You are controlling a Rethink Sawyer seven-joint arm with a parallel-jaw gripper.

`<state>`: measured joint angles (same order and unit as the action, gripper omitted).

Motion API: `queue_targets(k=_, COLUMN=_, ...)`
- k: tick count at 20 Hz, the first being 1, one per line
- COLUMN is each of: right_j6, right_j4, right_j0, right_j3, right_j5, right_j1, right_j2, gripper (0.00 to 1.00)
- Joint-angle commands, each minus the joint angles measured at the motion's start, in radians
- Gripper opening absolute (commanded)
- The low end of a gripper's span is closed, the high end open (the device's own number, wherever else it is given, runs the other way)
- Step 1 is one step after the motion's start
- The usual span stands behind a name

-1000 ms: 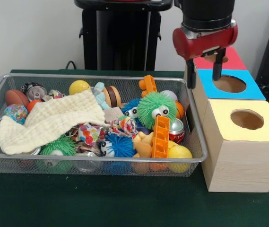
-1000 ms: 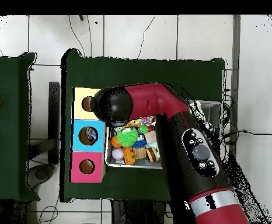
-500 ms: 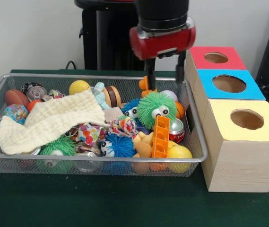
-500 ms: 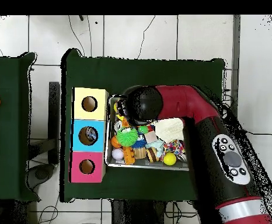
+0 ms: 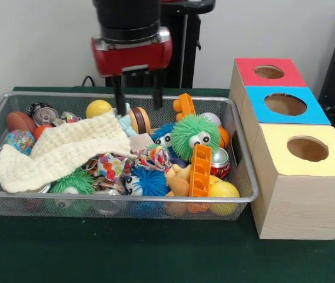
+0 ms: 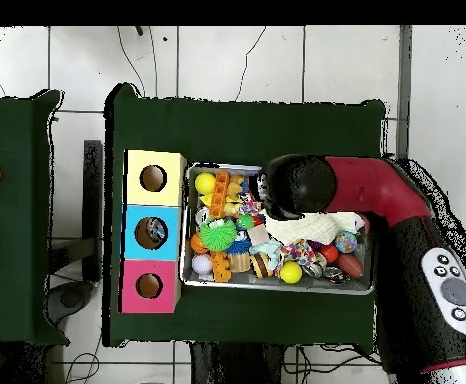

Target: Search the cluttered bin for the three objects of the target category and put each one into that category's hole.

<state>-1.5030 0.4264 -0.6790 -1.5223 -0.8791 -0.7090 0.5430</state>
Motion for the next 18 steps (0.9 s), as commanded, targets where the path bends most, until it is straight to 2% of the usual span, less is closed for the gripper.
queue_targets(k=1, right_j6=0.437, right_j4=0.096, right_j0=-0.104, right_j3=0.024, right_j5=-0.103, right_j1=0.086, right_j2=0.082, gripper=1.00)
queue_targets(k=5, right_j6=0.525, right_j4=0.141, right_j0=-0.154, right_j3=0.080, right_j5=-0.105, right_j1=0.140, right_j2=0.115, gripper=1.00)
queue_targets(k=8, right_j6=0.511, right_j4=0.173, right_j0=-0.169, right_j3=0.114, right_j5=-0.076, right_j1=0.178, right_j2=0.106, gripper=1.00)
queue_targets(k=11, right_j6=0.508, right_j4=0.205, right_j0=-0.164, right_j3=0.127, right_j5=-0.077, right_j1=0.183, right_j2=0.089, gripper=1.00)
queue_targets(k=15, right_j6=0.466, right_j4=0.200, right_j0=-0.151, right_j3=0.086, right_j5=-0.069, right_j1=0.164, right_j2=0.083, gripper=1.00)
queue_targets(k=18, right_j6=0.471, right_j4=0.206, right_j0=-0.152, right_j3=0.068, right_j5=-0.088, right_j1=0.151, right_j2=0.076, gripper=1.00)
